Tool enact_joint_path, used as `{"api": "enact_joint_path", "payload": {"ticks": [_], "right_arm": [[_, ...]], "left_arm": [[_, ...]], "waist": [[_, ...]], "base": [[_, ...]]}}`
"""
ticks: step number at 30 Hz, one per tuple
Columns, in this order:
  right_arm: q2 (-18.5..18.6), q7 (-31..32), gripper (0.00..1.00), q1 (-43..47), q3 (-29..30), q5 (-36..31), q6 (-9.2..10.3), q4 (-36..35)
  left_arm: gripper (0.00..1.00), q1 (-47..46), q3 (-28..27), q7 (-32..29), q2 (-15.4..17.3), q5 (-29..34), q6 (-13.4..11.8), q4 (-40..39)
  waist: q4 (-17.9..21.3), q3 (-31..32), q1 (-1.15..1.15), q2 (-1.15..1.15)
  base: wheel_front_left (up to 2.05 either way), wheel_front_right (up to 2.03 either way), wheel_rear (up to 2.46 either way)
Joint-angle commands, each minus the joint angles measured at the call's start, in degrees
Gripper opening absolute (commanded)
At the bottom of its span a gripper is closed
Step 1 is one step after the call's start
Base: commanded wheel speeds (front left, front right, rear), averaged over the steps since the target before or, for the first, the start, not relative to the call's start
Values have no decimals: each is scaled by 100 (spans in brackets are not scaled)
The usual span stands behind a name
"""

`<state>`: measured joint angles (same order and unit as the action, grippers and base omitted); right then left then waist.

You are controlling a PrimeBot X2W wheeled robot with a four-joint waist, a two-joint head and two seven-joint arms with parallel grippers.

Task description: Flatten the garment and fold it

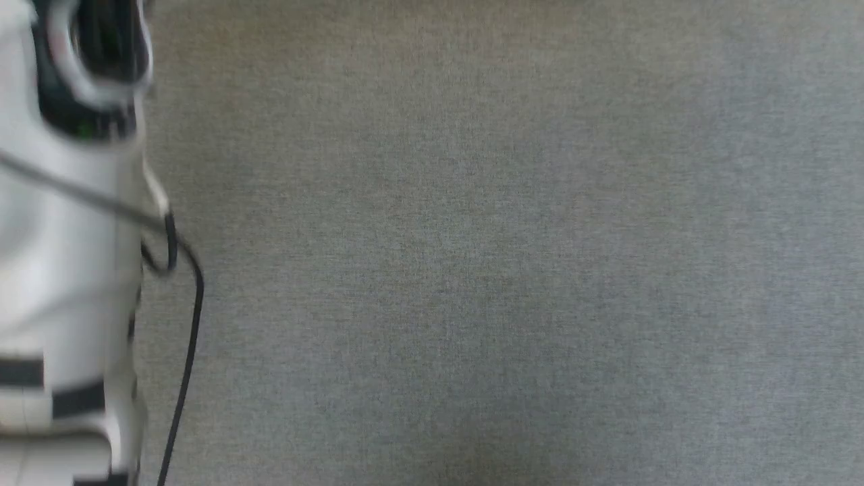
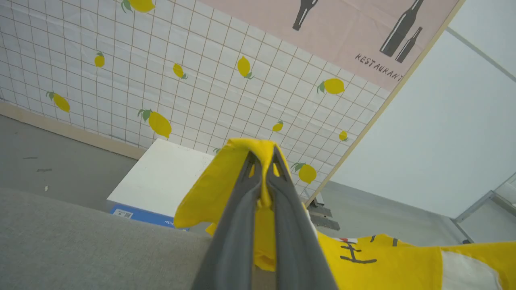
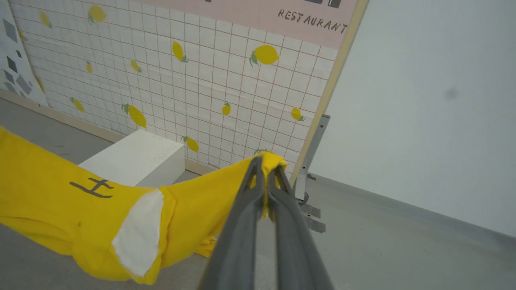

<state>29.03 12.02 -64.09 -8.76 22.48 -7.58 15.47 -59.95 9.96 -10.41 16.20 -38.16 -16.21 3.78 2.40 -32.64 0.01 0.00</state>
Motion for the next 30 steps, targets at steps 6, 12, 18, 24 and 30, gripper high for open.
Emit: {"api": "enact_joint_path", "payload": {"ticks": [6, 12, 18, 24, 30], "right_arm": [[-158, 420, 0, 1825, 732, 195, 9, -1275], [-1054, 846, 0, 4109, 1757, 126, 9, -2398], [-1737, 1123, 0, 5559, 2350, 26, 9, -2823], [-2130, 1491, 0, 6830, 2667, -39, 9, -2826], [-2330, 2121, 0, 7854, 2813, 103, 9, -2708]], "left_arm": [[0, 1722, -183, -228, 141, -238, -347, -1165], [0, 3979, -92, -502, 373, -269, -637, -2001], [0, 5565, -48, -377, 338, -348, -771, -2129], [0, 6756, 310, -555, 486, -404, -631, -1972], [0, 7695, 636, -1163, 968, -520, -458, -1882]], "waist": [[-28, 641, -1, 0], [-93, 1343, -1, 0], [-124, 1836, -1, 0], [-176, 2226, -1, 0], [-200, 2574, -1, 0]], "base": [[0, 0, 0], [0, 0, 0], [0, 0, 0], [0, 0, 0], [0, 0, 0]]}}
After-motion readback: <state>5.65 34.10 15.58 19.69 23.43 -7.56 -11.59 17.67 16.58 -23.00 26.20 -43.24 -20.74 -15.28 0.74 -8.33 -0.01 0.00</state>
